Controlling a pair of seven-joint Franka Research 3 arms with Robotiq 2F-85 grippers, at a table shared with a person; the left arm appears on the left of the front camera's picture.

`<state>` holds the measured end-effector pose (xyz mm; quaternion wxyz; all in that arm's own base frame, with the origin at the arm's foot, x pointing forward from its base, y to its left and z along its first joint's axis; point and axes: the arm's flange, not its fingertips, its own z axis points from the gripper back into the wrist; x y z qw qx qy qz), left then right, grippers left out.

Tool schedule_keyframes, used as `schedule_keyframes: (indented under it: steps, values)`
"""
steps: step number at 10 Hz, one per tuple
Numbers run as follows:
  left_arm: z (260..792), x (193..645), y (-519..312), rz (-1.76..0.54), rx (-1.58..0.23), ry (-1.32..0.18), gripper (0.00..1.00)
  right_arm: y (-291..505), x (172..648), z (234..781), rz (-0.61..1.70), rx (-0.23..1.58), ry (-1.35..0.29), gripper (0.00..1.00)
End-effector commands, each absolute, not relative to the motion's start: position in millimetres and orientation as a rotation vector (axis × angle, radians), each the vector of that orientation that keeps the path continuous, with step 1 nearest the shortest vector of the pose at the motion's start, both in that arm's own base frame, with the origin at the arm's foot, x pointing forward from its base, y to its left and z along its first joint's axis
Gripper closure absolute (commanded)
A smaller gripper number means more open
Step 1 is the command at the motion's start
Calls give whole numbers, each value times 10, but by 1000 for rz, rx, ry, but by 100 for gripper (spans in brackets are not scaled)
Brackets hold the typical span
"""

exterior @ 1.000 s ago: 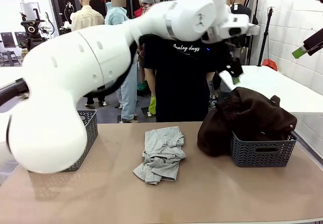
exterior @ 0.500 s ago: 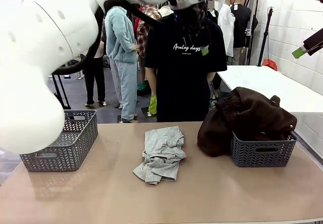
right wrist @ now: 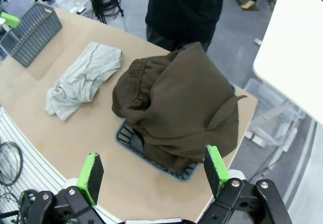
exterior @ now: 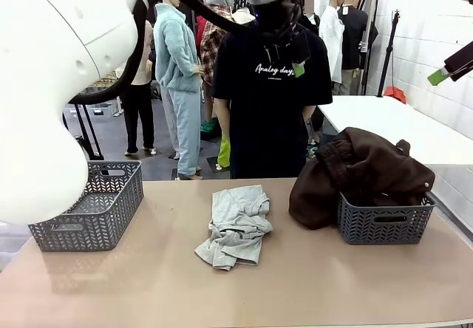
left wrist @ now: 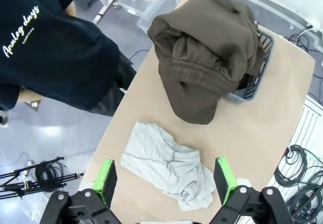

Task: Sort the tops and bottoms.
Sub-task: Lift clothes from the center of the table with your right hand.

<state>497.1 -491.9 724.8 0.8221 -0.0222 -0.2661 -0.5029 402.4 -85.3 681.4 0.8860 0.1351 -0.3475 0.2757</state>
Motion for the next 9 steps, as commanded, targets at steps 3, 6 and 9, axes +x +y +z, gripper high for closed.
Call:
schedule_keyframes:
  steps: [3, 6, 9]
  values:
    - [6969, 5015, -4595, -958, -93, -552, 0, -841, 4026, 6799, 574, 282, -723, 0]
    - [5921, 4815, -3316, -685, -61, -576, 0, -841, 4026, 6799, 574, 282, -723, 0]
    - [5391, 4374, -2561, -731, -160, -491, 0, -841, 4026, 6799, 574, 282, -723, 0]
